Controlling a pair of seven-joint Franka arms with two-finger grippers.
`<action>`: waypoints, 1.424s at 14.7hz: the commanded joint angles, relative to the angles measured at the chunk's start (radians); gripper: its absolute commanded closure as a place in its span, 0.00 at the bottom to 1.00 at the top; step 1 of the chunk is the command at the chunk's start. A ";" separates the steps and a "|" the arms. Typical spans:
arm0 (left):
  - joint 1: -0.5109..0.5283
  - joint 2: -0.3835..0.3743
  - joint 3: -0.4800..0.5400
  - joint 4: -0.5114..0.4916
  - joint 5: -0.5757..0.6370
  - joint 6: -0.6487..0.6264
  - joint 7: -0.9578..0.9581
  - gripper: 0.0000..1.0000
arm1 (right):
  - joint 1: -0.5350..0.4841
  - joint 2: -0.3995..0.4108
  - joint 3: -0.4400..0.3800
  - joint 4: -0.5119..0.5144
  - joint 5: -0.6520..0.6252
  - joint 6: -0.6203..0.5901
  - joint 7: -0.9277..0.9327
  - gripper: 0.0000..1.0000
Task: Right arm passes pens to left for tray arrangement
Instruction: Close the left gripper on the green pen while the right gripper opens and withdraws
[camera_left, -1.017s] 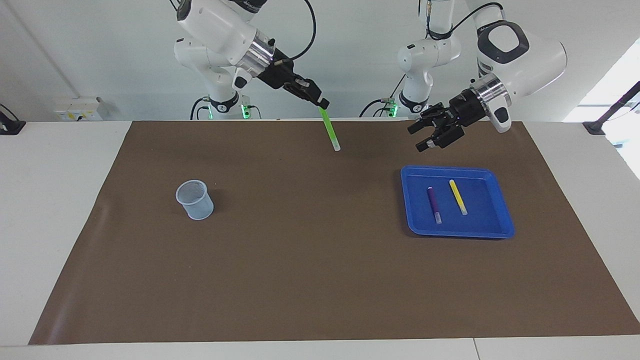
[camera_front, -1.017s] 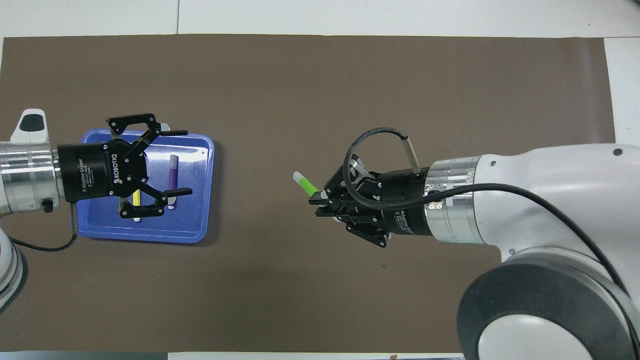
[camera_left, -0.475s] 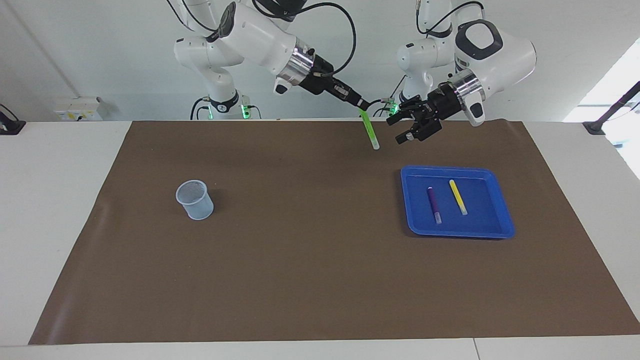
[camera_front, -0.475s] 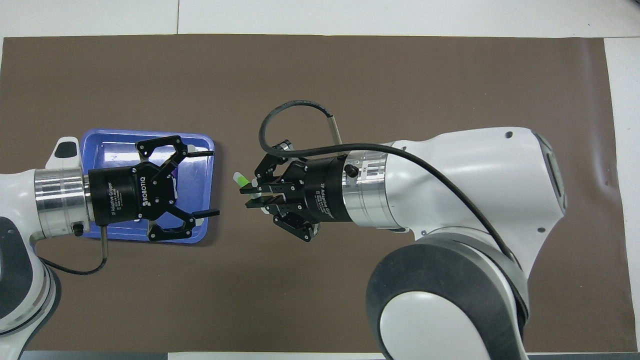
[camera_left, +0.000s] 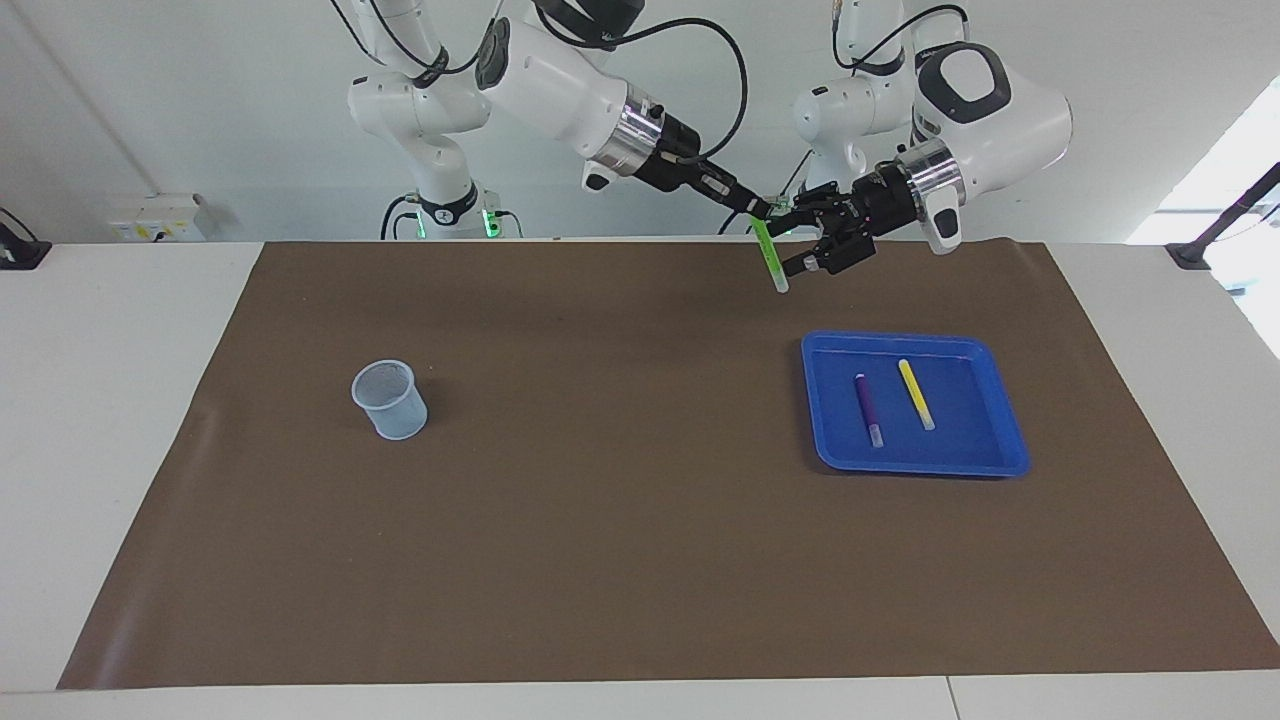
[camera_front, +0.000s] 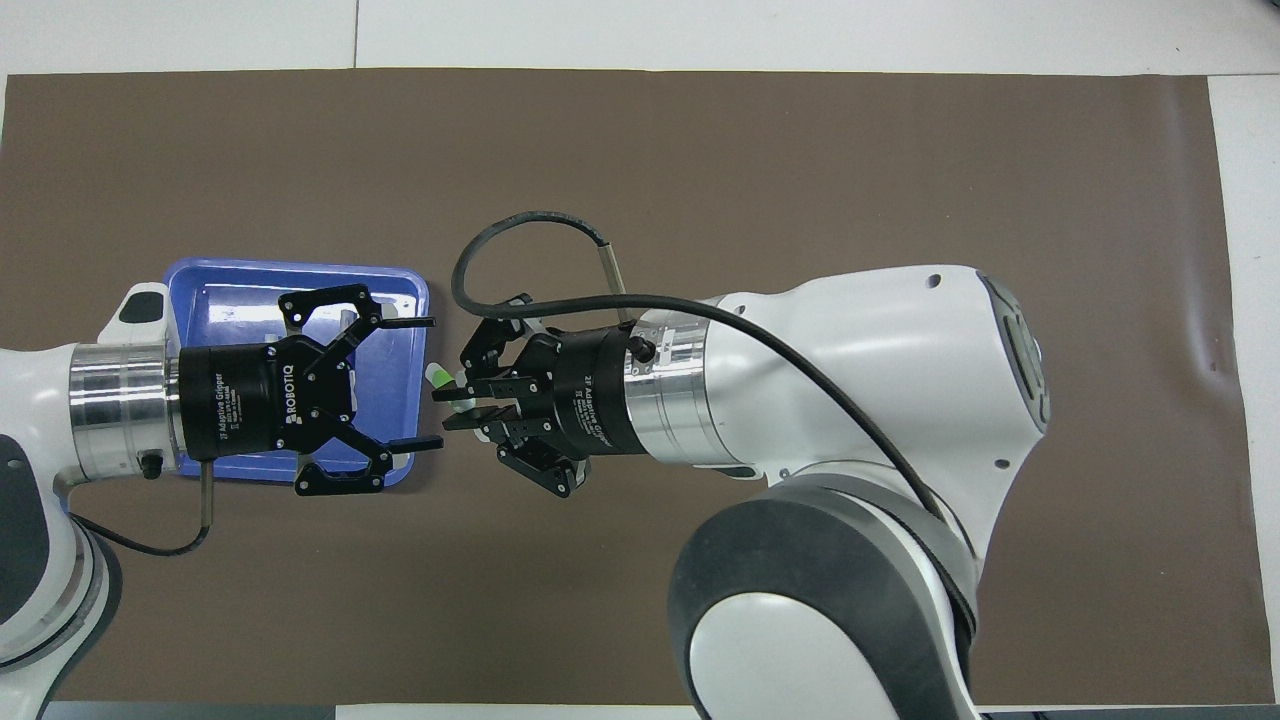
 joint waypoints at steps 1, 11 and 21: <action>0.013 -0.043 0.006 -0.046 -0.024 -0.031 -0.008 0.01 | -0.002 0.014 0.013 0.021 0.008 0.013 0.017 1.00; 0.024 -0.050 0.007 -0.052 -0.024 -0.046 -0.004 0.56 | -0.002 0.014 0.019 0.021 0.003 0.010 0.017 1.00; 0.048 -0.066 0.007 -0.069 -0.022 -0.077 0.042 1.00 | -0.005 0.009 0.016 0.019 -0.020 -0.009 0.011 0.02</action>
